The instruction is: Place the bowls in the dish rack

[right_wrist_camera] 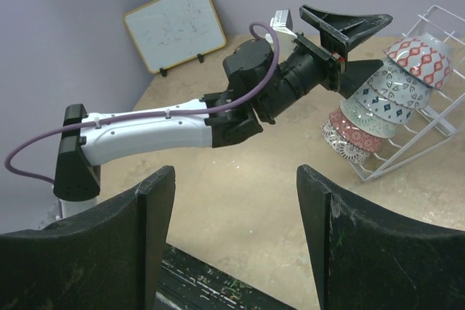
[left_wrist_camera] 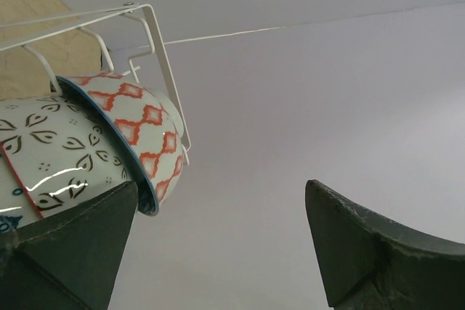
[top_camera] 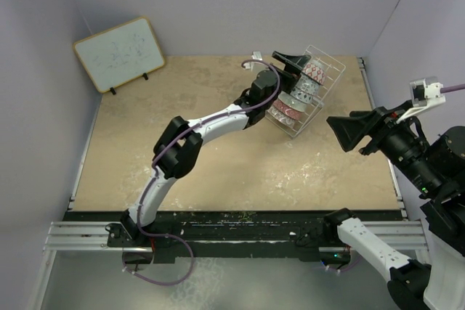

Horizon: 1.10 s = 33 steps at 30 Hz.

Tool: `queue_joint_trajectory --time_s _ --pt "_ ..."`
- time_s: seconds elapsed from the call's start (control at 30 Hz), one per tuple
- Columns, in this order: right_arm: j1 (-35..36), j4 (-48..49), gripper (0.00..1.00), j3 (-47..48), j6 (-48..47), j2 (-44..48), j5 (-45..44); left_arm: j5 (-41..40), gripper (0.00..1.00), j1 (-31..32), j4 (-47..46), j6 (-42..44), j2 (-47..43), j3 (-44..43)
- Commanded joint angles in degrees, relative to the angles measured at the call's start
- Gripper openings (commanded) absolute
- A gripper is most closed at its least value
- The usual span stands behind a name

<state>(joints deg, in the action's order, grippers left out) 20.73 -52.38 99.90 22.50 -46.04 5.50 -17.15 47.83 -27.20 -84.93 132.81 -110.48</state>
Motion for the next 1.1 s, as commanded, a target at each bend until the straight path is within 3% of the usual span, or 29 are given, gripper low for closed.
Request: queue_joint_trajectory --time_s 0.0,0.4,0.63,0.87,1.07 --pt "0.3 2.4 0.70 0.0 0.4 0.4 -0.6 4.1 0.99 -0.7 -1.5 -0.3 -7.5 3.9" --pt "0.4 2.0 0.71 0.5 0.9 -0.4 -2.5 12.5 0.99 -5.0 0.9 11.7 -24.4 22.2" --pt "0.3 2.7 0.71 -0.9 1.8 -1.1 -3.7 16.5 0.99 -9.5 21.5 28.2 -38.1 27.7" --pt "0.4 3.5 0.71 -2.6 2.6 -2.3 -4.1 5.9 0.99 -10.3 48.0 40.3 -45.9 25.9" --pt "0.4 6.1 0.71 -5.9 2.9 -3.5 -3.9 -5.7 0.99 -10.3 59.6 42.4 -50.9 27.3"
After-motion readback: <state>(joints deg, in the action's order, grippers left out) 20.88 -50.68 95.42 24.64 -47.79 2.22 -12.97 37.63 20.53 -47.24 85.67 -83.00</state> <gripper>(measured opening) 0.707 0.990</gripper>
